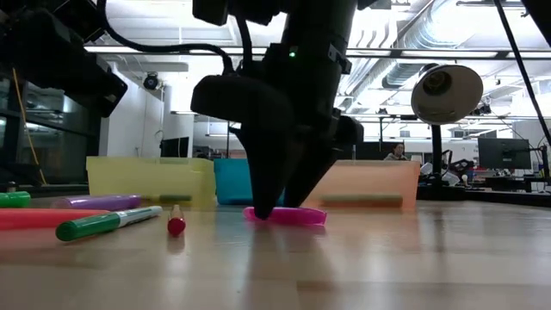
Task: Pick & Place Markers
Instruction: Put the pink pen into the blue bin
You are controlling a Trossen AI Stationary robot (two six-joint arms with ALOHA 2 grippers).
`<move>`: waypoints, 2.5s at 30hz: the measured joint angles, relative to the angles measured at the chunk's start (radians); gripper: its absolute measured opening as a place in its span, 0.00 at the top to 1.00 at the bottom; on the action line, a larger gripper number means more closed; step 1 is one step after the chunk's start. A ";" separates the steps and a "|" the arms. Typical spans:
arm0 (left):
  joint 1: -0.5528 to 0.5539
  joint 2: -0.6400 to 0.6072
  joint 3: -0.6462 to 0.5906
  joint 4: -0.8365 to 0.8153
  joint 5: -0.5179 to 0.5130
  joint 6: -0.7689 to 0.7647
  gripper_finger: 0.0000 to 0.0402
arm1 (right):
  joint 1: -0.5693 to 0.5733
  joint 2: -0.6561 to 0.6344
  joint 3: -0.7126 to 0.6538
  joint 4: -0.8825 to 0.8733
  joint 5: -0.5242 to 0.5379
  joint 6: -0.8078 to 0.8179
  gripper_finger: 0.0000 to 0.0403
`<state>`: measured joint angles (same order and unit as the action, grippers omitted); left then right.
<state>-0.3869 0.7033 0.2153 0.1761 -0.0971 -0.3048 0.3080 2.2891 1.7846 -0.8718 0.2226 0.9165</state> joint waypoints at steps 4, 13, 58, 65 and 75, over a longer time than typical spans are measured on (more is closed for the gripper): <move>0.000 0.000 0.000 0.000 -0.002 -0.009 0.71 | 0.000 0.011 0.003 0.002 -0.025 0.003 0.52; 0.000 0.000 0.000 -0.002 -0.002 -0.015 0.71 | -0.009 0.018 0.004 0.001 -0.082 -0.004 0.62; 0.000 0.000 0.000 -0.013 0.003 -0.024 0.71 | -0.119 -0.120 0.000 0.004 -0.083 -0.474 0.94; 0.000 0.000 0.000 -0.017 0.000 -0.026 0.71 | -0.186 -0.142 0.001 -0.011 -0.095 -0.590 0.94; 0.000 0.000 0.000 -0.022 -0.003 -0.034 0.71 | -0.284 -0.179 0.002 -0.004 -0.098 -0.770 0.94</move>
<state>-0.3866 0.7029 0.2150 0.1542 -0.1001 -0.3389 0.0238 2.1103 1.7866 -0.8762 0.1247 0.1466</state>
